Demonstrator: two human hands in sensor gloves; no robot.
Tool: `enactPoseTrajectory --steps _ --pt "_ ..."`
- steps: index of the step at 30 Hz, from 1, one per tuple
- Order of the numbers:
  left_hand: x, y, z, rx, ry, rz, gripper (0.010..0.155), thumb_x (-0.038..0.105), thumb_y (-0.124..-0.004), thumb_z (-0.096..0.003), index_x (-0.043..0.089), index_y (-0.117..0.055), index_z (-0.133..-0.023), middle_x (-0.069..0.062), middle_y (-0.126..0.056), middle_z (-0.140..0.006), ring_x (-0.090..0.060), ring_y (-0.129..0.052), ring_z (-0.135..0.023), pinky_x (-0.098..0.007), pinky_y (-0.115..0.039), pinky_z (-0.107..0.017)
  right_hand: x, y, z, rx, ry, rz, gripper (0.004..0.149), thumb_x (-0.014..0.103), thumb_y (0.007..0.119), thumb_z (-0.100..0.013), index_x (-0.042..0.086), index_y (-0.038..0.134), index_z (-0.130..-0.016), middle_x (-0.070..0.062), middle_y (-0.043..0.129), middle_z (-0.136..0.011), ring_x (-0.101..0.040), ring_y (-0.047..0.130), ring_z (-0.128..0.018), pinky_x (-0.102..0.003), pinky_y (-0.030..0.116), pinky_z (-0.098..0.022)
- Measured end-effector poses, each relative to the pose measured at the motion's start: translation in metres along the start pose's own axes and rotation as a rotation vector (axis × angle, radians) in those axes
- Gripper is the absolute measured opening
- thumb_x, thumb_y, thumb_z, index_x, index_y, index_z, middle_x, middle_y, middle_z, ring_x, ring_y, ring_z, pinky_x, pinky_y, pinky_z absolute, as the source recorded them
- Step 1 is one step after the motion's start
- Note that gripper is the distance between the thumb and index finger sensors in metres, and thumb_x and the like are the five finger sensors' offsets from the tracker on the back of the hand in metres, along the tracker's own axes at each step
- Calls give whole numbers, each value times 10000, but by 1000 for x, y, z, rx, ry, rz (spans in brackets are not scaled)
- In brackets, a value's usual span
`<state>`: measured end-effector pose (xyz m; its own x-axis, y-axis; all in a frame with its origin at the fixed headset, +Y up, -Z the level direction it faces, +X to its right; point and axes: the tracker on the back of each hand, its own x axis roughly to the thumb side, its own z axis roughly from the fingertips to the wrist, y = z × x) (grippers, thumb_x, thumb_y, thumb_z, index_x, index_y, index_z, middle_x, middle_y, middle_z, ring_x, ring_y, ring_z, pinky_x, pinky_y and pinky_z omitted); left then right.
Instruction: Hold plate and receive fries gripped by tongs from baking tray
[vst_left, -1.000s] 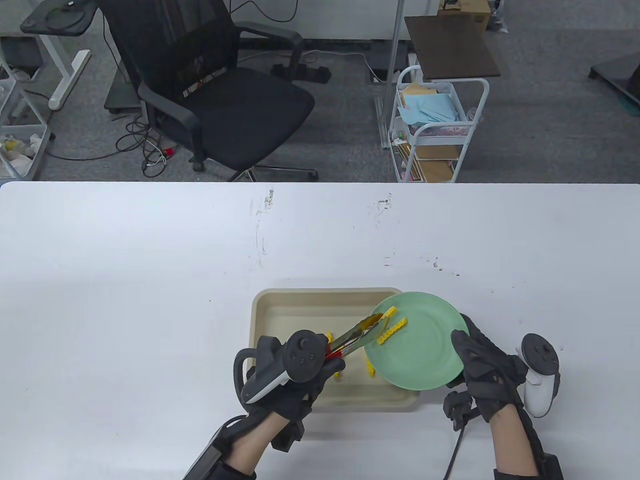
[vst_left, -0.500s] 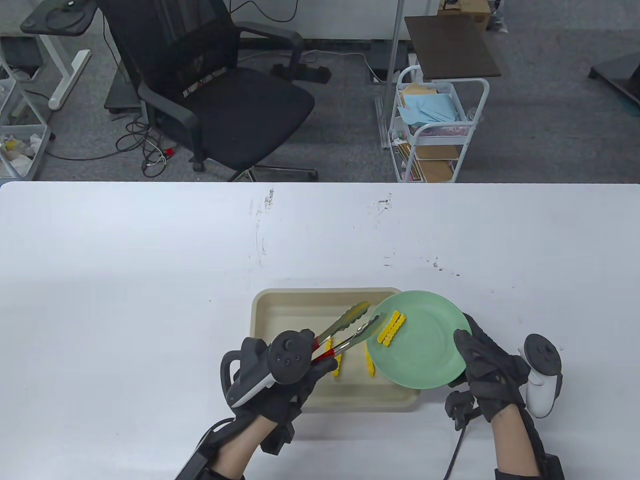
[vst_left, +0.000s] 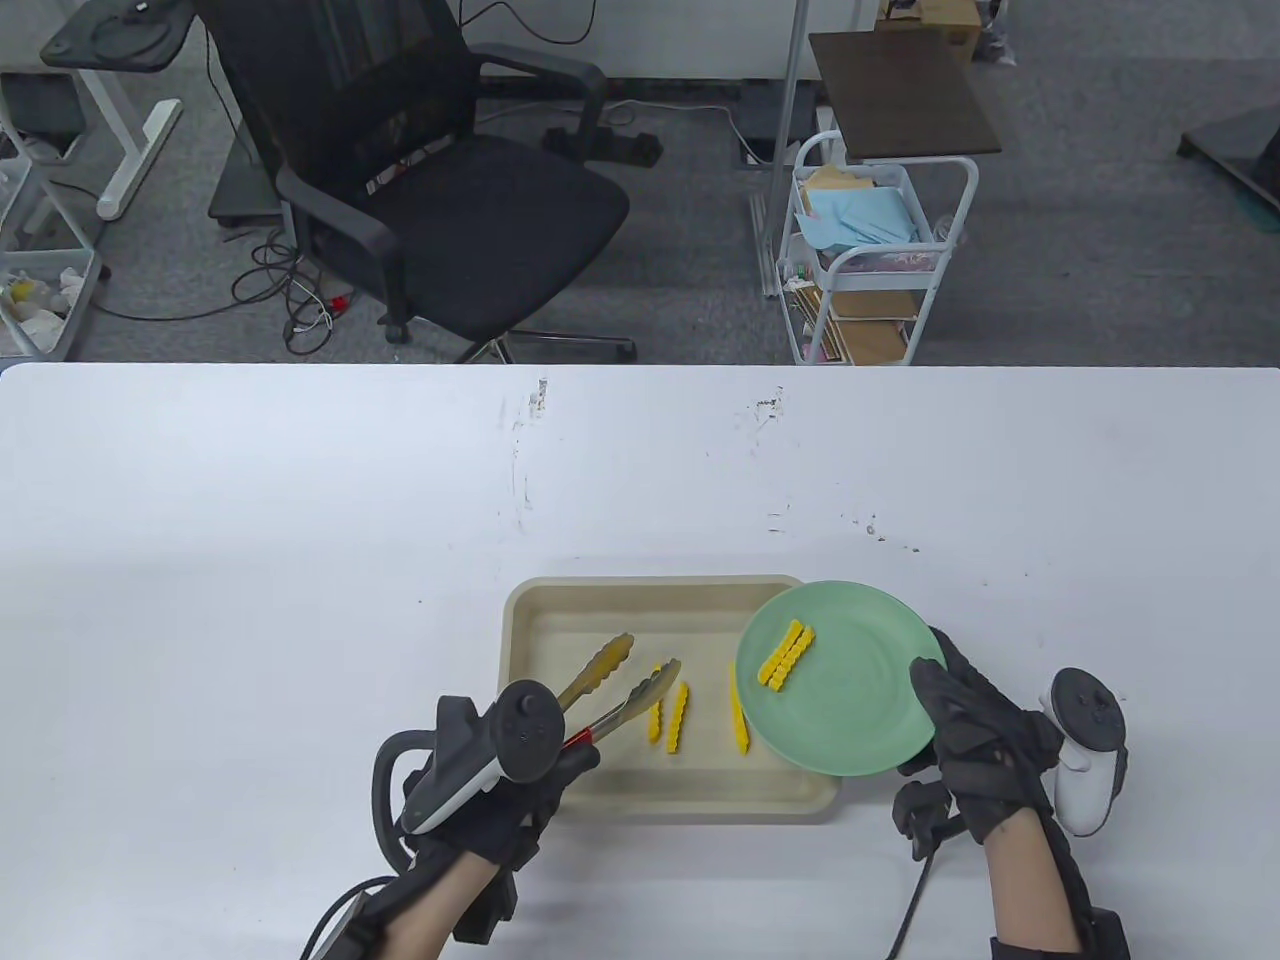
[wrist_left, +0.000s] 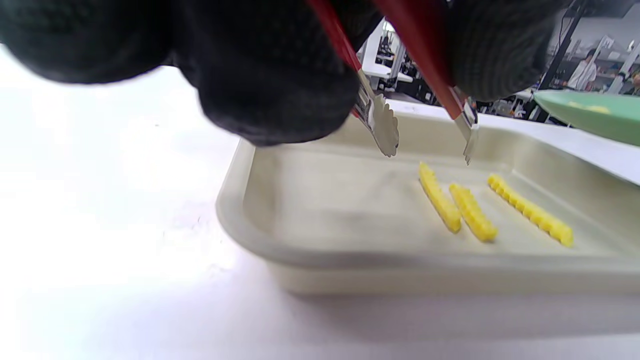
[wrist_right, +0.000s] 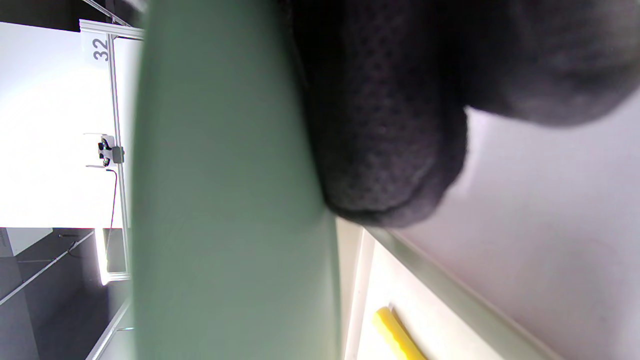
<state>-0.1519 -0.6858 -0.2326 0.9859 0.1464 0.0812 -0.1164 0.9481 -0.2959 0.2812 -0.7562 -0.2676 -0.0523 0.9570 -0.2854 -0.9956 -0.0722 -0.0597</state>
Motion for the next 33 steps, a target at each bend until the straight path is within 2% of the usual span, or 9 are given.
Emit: enactPoseTrajectory --steps 7,13,18,22,28,33 --pt "9 -10 -6 -42 33 -33 788 621 -707 -548 4 -671 -1035 -101 -976 -725 -88 -1006 -276 -473 -845 -268 0 -1 0 1 -4 5 591 380 685 -477 137 523 -990 -124 876 -692 -231 1067 -221 -414 890 -181" --pt "14 -10 -7 -8 50 -65 751 598 -720 -550 16 -699 -1024 -89 -987 -711 -93 -1012 -263 -479 -846 -268 -1 0 -1 3 -5 9 591 381 686 -477 137 523 -990 -124 876 -693 -233 1067 -223 -415 889 -184" --pt "16 -14 -8 40 58 -128 657 521 -715 -568 41 -724 -1016 -85 -1001 -690 -119 -1023 -276 -495 -856 -291 -1 -1 -1 1 -5 6 591 381 685 -477 137 523 -990 -123 875 -695 -232 1066 -225 -415 889 -185" --pt "12 -13 -7 59 43 -109 643 516 -728 -563 51 -741 -1007 -86 -1013 -679 -116 -1030 -264 -490 -863 -290 -1 -2 -1 -4 -8 11 591 380 686 -477 137 523 -990 -125 874 -695 -234 1066 -225 -416 887 -187" --pt "3 0 6 170 -11 -27 632 523 -741 -558 71 -758 -999 -81 -1024 -671 -122 -1033 -261 -484 -863 -293 0 -2 -1 -6 -14 10 592 380 686 -477 138 519 -992 -125 873 -696 -235 1065 -228 -418 887 -188" --pt "10 26 20 265 -67 69 626 516 -757 -554 69 -769 -993 -87 -1032 -661 -127 -1032 -248 -489 -860 -282 1 -3 0 -8 -24 5 590 380 685 -478 139 522 -991 -124 874 -696 -233 1066 -227 -415 888 -186"
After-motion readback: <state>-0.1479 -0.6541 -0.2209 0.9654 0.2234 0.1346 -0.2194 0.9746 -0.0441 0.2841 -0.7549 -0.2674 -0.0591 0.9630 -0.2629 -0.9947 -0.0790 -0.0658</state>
